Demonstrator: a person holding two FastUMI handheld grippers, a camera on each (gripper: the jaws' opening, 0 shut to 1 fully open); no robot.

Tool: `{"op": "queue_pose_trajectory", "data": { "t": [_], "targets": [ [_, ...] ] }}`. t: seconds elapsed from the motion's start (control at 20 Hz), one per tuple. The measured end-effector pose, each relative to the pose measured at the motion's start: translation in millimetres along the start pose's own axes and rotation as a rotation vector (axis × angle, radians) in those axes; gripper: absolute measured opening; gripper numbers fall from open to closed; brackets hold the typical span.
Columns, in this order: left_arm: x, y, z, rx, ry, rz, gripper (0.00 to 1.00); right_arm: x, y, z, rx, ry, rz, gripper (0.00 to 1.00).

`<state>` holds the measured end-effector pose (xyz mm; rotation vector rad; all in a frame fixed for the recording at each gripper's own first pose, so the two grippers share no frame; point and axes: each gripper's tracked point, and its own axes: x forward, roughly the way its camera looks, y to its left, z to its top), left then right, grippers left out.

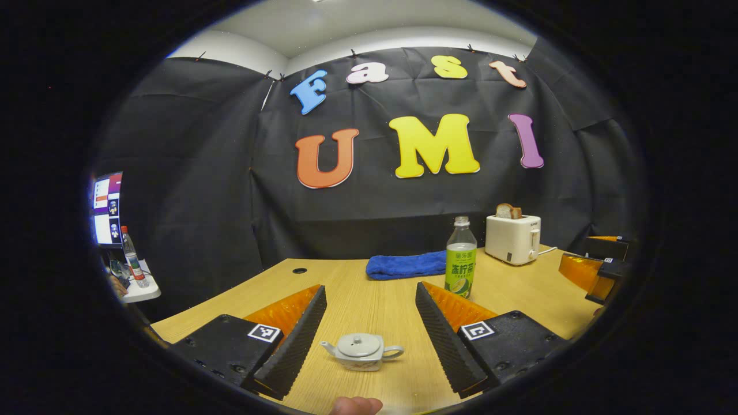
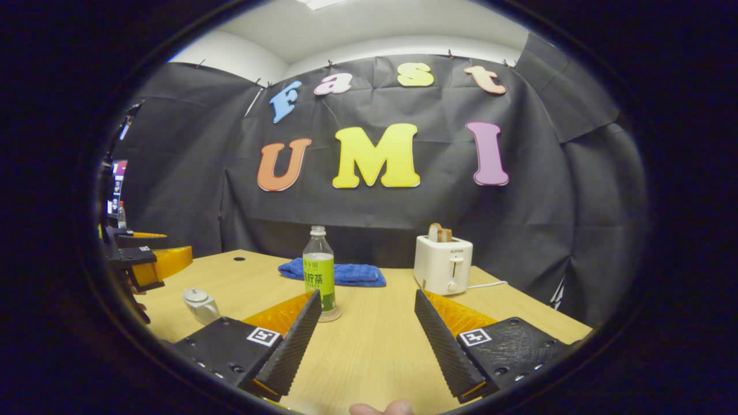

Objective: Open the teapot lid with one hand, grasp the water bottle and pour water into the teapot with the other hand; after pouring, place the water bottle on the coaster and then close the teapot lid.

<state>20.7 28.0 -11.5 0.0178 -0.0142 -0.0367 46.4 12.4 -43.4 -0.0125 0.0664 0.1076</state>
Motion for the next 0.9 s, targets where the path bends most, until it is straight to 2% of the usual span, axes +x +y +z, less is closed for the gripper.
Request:
{"op": "queue_pose_trajectory", "data": {
  "t": [0.4, 0.9],
  "targets": [
    [-25.6, -35.3, 10.4, -0.013, -0.043, -0.05, 0.99, -42.2, -16.9, 19.0, -0.013, -0.053, -0.077, 0.96],
    [-32.8, -36.7, 10.9, -0.001, -0.064, -0.069, 0.99, -46.2, -9.2, 19.3, 0.014, -0.051, -0.095, 0.96]
  ]
}}
